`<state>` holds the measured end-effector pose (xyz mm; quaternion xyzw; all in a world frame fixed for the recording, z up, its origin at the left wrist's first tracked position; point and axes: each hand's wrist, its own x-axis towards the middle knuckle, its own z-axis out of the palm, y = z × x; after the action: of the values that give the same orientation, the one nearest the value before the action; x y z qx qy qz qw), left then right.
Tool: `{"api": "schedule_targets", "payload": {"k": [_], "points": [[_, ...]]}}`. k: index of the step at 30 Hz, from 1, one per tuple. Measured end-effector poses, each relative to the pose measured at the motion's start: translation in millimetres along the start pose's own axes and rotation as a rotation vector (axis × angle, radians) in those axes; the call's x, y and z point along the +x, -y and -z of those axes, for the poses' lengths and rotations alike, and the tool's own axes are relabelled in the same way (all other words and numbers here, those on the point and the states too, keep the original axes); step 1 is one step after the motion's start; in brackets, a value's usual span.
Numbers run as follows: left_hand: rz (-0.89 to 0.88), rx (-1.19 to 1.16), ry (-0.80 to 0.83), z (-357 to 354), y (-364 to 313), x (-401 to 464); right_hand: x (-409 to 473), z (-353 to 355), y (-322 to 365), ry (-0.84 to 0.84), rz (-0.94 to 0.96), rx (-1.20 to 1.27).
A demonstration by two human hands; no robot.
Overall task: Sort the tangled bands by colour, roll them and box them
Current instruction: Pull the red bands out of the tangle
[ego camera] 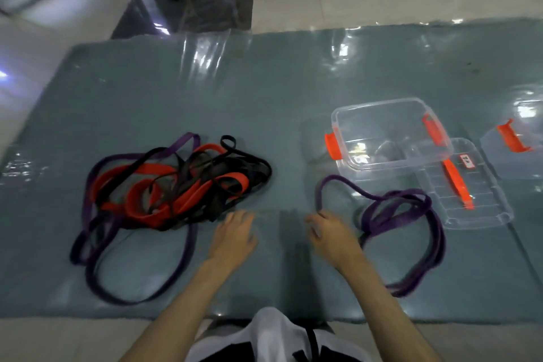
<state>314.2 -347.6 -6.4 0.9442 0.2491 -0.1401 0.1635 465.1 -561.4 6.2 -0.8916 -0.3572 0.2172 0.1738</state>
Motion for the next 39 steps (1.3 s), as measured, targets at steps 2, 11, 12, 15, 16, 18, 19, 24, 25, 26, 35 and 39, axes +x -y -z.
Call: {"api": "schedule_targets", "payload": {"k": [2,11,12,15,16,18,19,24,25,26,35,39], "points": [[0.032,0.005,-0.027,11.2,30.8,-9.2,9.2,-12.9,27.1,0.03,0.017,-0.002],[0.121,-0.114,-0.144,53.7,159.1,-25.8,47.7,-60.1,157.0,0.088,0.068,-0.05],[0.132,-0.126,-0.164,56.4,173.4,-25.0,52.2,-65.1,169.2,0.076,0.084,-0.047],[0.176,-0.135,-0.186,58.0,215.8,-22.8,68.8,-78.5,200.5,-0.004,0.135,0.009],[0.184,-0.132,-0.173,56.6,229.3,-22.6,75.1,-81.2,212.2,-0.021,0.146,0.018],[0.172,-0.156,-0.134,52.1,254.0,-22.5,88.7,-86.8,236.6,-0.033,0.179,0.031],[0.147,-0.189,-0.113,49.3,264.4,-22.7,96.2,-89.9,249.4,-0.04,0.206,0.04],[-0.061,-0.344,-0.035,39.2,301.7,-26.7,124.4,-110.7,307.1,0.082,0.299,-0.051],[-0.092,-0.32,-0.038,37.6,306.7,-27.9,127.4,-116.7,312.5,0.147,0.275,-0.127],[-0.113,-0.285,-0.044,35.9,310.4,-29.4,129.0,-123.3,314.9,0.213,0.233,-0.209],[-0.018,-0.104,-0.366,31.1,348.8,-54.3,111.8,-148.1,282.8,0.012,0.063,-0.327],[0.066,-0.142,-0.486,37.2,368.9,-60.1,100.2,-149.1,275.1,-0.08,-0.003,-0.225]]}}
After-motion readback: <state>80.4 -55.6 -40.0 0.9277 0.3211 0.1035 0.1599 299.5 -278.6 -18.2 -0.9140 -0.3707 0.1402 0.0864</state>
